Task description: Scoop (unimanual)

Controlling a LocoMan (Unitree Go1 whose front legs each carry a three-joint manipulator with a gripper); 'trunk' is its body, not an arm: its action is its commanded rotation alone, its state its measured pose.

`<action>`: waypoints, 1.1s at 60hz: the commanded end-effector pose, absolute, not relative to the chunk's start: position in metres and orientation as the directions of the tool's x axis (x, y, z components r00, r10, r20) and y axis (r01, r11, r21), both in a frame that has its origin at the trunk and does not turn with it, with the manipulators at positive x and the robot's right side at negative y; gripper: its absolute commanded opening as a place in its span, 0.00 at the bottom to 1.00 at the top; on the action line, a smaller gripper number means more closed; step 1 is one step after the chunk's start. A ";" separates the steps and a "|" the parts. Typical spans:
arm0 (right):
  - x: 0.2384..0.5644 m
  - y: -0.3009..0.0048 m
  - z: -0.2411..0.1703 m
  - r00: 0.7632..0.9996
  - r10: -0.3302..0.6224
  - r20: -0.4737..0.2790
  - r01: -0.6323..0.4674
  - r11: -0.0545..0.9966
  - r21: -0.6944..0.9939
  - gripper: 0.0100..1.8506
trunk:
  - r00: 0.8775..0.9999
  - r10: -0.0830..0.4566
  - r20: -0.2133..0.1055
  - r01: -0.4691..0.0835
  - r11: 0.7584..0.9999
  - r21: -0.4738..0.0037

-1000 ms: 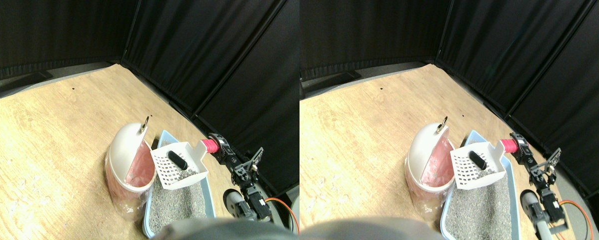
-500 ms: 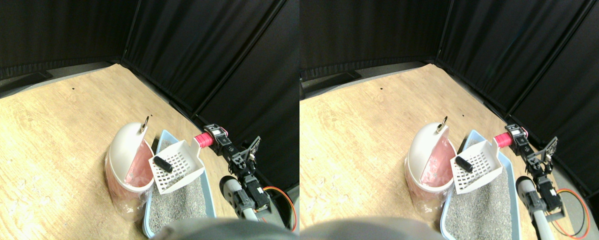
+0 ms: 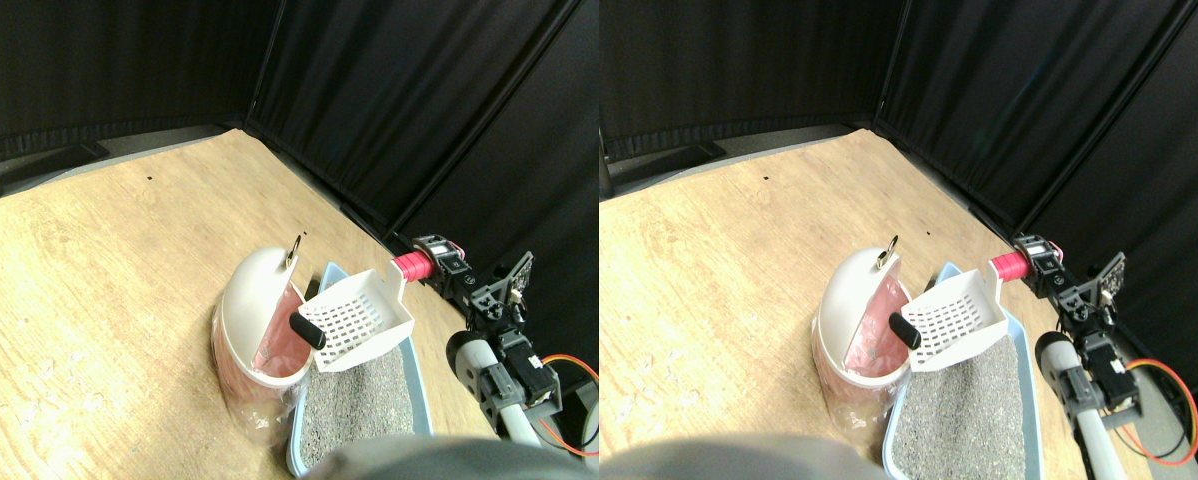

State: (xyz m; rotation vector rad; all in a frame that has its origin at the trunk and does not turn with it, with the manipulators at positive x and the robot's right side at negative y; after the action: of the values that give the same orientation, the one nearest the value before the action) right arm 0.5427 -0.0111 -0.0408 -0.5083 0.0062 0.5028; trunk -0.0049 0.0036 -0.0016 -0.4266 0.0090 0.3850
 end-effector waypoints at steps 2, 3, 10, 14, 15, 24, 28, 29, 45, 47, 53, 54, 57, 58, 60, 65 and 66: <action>0.540 -0.007 -0.030 0.872 0.484 -0.068 -0.457 0.758 -0.465 0.03 | 0.923 0.372 -0.100 -0.377 0.817 -0.436; 0.539 -0.007 -0.030 0.872 0.484 -0.067 -0.457 0.759 -0.464 0.03 | 0.924 0.370 -0.099 -0.374 0.820 -0.434; 0.537 -0.008 -0.032 0.872 0.486 -0.059 -0.452 0.753 -0.478 0.03 | 0.925 0.366 -0.099 -0.371 0.821 -0.434; 0.536 -0.008 -0.032 0.876 0.475 -0.085 -0.456 0.757 -0.468 0.03 | 0.926 0.365 -0.096 -0.369 0.823 -0.432; 0.534 -0.008 -0.032 0.880 0.468 -0.083 -0.447 0.756 -0.479 0.03 | 0.926 0.365 -0.096 -0.369 0.823 -0.432; 0.534 -0.013 -0.033 0.874 0.480 -0.076 -0.457 0.756 -0.469 0.03 | 0.930 0.356 -0.095 -0.362 0.830 -0.424; 0.533 -0.016 -0.034 0.881 0.468 -0.069 -0.447 0.775 -0.448 0.03 | 0.932 0.351 -0.094 -0.357 0.836 -0.417; 0.533 -0.017 -0.034 0.882 0.467 -0.064 -0.445 0.781 -0.437 0.03 | 0.933 0.349 -0.094 -0.355 0.837 -0.416; 0.531 -0.057 -0.040 0.927 0.373 0.039 -0.361 0.915 -0.181 0.03 | 0.948 0.307 -0.081 -0.314 0.870 -0.381; 0.531 -0.059 -0.041 0.928 0.369 0.043 -0.357 0.918 -0.173 0.03 | 0.951 0.299 -0.079 -0.307 0.875 -0.375; 0.532 -0.077 -0.045 0.935 0.344 0.083 -0.338 0.937 -0.085 0.03 | 0.958 0.277 -0.078 -0.286 0.889 -0.358; 0.532 -0.079 -0.045 0.938 0.335 0.089 -0.330 0.941 -0.070 0.03 | 0.959 0.274 -0.077 -0.283 0.891 -0.356; 0.531 -0.090 -0.048 0.945 0.306 0.116 -0.305 0.952 -0.030 0.03 | 0.962 0.262 -0.078 -0.272 0.898 -0.346; 0.531 -0.092 -0.048 0.946 0.299 0.123 -0.299 0.954 -0.022 0.03 | 0.963 0.259 -0.078 -0.270 0.899 -0.344; 0.530 -0.096 -0.049 0.949 0.282 0.140 -0.285 0.959 -0.002 0.03 | 0.965 0.253 -0.077 -0.264 0.903 -0.338; 0.529 -0.111 -0.054 0.956 0.239 0.171 -0.250 0.967 0.047 0.03 | 0.969 0.234 -0.075 -0.246 0.914 -0.323; 0.529 -0.113 -0.055 0.959 0.227 0.172 -0.239 0.970 0.052 0.03 | 0.970 0.232 -0.075 -0.244 0.915 -0.321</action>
State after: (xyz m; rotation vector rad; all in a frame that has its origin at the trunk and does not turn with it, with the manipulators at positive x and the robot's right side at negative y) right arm 0.5286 -0.1146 -0.0628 0.0211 -0.0996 0.2303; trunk 0.0007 -0.0017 -0.0015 -0.3389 0.0421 0.2560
